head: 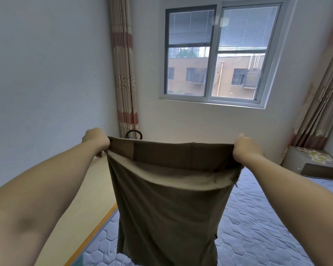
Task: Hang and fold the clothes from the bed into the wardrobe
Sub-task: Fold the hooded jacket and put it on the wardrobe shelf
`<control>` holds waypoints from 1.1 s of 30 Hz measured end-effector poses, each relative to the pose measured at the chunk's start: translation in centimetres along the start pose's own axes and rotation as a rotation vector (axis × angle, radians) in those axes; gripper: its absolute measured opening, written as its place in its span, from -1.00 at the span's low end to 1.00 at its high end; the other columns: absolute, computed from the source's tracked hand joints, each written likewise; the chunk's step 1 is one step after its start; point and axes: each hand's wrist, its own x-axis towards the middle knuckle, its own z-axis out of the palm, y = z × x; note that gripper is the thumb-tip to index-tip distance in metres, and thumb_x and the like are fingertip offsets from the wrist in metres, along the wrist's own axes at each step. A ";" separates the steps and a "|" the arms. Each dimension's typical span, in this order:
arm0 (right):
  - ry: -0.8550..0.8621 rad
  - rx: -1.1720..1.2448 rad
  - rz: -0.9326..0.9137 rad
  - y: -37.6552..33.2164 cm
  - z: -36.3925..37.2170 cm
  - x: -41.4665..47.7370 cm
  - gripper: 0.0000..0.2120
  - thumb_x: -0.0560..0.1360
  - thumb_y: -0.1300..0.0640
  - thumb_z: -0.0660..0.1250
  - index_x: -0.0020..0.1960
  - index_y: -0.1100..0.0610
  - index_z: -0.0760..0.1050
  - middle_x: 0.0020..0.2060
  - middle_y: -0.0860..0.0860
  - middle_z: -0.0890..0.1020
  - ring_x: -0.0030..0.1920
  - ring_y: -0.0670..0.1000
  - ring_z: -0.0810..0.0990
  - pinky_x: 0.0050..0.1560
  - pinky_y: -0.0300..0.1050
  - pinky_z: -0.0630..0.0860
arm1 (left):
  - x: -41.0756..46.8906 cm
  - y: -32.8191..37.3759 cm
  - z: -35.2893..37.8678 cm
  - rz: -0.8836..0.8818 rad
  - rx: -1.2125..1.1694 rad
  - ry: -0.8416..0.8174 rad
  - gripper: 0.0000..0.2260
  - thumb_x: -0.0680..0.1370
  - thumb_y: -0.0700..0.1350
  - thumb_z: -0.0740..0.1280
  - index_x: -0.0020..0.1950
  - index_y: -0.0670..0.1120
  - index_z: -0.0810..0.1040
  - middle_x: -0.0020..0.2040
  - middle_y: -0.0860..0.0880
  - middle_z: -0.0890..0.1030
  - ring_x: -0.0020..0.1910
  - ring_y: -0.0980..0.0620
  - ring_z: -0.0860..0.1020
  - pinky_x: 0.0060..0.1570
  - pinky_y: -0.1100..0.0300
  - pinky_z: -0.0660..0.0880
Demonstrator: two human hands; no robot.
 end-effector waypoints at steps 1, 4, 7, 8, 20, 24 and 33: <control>0.022 0.105 0.052 0.0 0.2 0.1 -0.66 0.60 0.31 0.18 0.37 0.28 0.31 0.11 0.28 0.55 0.08 0.30 0.58 0.03 0.14 0.55 | 0.3 0.0 0.1 -0.082 -0.152 -0.034 -0.87 0.57 -0.37 0.20 -0.11 -0.32 0.52 -0.14 -0.34 0.61 -0.28 -0.31 0.66 -0.37 -0.07 0.65; 0.104 0.292 0.120 -0.5 0.5 -0.4 -0.50 0.66 0.25 0.13 0.55 0.22 0.05 0.21 0.31 0.51 0.15 0.32 0.56 0.02 0.14 0.51 | 0.6 0.7 0.2 -0.185 -0.459 -0.086 -0.88 0.56 -0.40 0.16 -0.08 -0.26 0.46 0.04 -0.33 0.57 -0.04 -0.35 0.62 -0.23 -0.15 0.66; 0.118 0.330 0.120 0.1 1.2 0.6 -0.55 0.67 0.17 0.15 0.52 0.19 0.13 0.21 0.30 0.52 0.15 0.32 0.55 0.13 0.19 0.53 | 1.1 1.8 -0.2 -0.145 -0.543 -0.061 -0.86 0.57 -0.42 0.22 -0.11 -0.22 0.46 -0.06 -0.23 0.51 -0.06 -0.22 0.56 -0.29 0.04 0.66; 0.086 0.290 0.059 0.5 1.1 1.0 -0.62 0.66 0.12 0.22 0.41 0.21 0.26 0.15 0.27 0.55 0.09 0.28 0.57 0.10 0.17 0.55 | 1.5 2.1 -0.4 -0.111 -0.529 -0.046 -0.88 0.56 -0.41 0.25 -0.08 -0.22 0.49 -0.06 -0.23 0.52 -0.07 -0.21 0.58 -0.21 0.03 0.67; -0.359 -0.064 0.228 3.5 0.5 -0.4 -0.84 0.58 0.27 0.27 0.10 0.34 0.52 -0.18 0.16 0.61 -0.24 0.17 0.65 -0.16 -0.06 0.63 | 1.8 0.7 -1.6 -0.233 -0.468 -0.169 -0.86 0.63 -0.37 0.21 -0.06 -0.27 0.54 -0.07 -0.15 0.54 -0.19 -0.04 0.56 -0.50 0.29 0.55; -0.203 1.004 0.832 3.2 1.8 0.9 -0.76 0.65 0.31 0.01 -0.01 0.38 0.42 -0.13 0.24 0.58 -0.21 0.24 0.60 -0.11 0.24 0.63 | 0.5 1.5 -1.5 -0.254 -0.534 -0.340 -0.75 0.70 -0.33 0.09 -0.14 -0.23 0.44 -0.25 -0.08 0.39 -0.68 0.11 0.40 -0.69 0.40 0.36; -0.388 0.457 0.364 3.9 0.4 1.8 -0.90 0.49 0.42 0.21 -0.16 0.29 0.46 -0.35 0.14 0.43 -0.45 0.05 0.35 -0.52 -0.24 0.30 | -0.2 2.5 0.1 -0.195 -0.455 -0.354 -0.81 0.66 -0.32 0.19 -0.13 -0.27 0.48 -0.20 -0.14 0.48 -0.33 0.03 0.51 -0.60 0.33 0.49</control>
